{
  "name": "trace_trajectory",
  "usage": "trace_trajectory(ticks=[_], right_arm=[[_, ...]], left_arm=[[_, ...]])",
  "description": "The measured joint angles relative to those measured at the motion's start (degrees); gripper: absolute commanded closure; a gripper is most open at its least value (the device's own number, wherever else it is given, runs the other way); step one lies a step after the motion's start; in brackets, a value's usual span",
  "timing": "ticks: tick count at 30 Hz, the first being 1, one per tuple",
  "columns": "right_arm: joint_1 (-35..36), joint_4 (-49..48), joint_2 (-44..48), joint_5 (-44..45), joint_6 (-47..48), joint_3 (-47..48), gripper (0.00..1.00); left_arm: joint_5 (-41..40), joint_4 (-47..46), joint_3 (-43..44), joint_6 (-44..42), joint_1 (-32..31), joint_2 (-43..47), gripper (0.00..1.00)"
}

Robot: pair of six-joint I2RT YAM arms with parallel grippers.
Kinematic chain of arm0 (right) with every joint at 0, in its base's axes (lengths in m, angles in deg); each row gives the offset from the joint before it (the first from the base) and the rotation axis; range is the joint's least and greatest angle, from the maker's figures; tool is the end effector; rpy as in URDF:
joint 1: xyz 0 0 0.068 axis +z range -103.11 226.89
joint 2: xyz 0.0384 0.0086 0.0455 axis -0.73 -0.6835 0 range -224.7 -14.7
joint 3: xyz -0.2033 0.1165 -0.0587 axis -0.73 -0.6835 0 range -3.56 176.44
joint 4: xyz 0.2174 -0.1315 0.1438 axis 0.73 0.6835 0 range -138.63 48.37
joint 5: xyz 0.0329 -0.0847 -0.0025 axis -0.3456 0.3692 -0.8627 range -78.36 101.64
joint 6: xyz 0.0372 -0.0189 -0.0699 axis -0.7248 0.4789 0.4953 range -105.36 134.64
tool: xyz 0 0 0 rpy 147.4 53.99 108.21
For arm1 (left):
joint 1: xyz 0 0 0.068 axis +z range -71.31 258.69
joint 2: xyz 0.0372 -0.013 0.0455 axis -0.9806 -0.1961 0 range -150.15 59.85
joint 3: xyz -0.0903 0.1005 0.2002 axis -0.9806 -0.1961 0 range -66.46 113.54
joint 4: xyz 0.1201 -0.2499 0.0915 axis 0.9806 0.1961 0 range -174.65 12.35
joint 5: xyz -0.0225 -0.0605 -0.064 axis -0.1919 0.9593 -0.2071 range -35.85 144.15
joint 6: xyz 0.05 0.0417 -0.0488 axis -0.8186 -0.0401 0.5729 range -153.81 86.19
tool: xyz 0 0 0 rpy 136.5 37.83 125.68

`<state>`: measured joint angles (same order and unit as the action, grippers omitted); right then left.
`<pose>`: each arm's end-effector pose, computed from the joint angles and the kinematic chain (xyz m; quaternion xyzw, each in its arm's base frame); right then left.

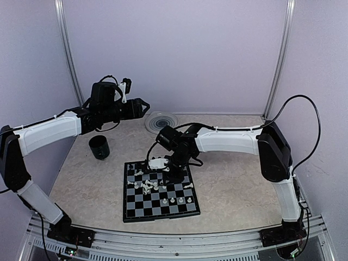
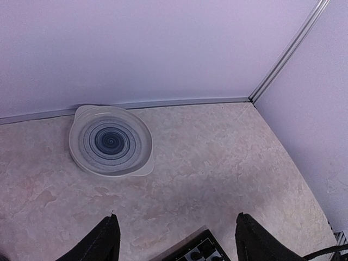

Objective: Set up the chess pieces on the board
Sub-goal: Pick up the pawn from the chessboard.

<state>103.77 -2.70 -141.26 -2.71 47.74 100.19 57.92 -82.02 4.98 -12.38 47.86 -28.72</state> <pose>0.2521 0.4187 0.1144 -0.7057 0.6734 0.1578 0.1538 0.3693 -0.2259 0.2717 0.0858 0.8133 -0.2773 0.5043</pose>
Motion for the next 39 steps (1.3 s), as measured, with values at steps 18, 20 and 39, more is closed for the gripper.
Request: trace_trajectory(ticks=[18,20,39], right_arm=[[0.0,1.18,-1.05,-1.44,-0.04,0.0,0.99],[0.0,1.36,-0.57,-1.55,-0.02,-0.17,0.99],[7.96,2.12,3.74,-3.61,0.02,-1.25,0.97]], left_arm=[[0.13,0.0,0.0,0.0,0.0,0.0,0.27],[0.13,0.0,0.0,0.0,0.0,0.0,0.27],[0.35,0.0,0.0,0.24,0.0,0.0,0.27]])
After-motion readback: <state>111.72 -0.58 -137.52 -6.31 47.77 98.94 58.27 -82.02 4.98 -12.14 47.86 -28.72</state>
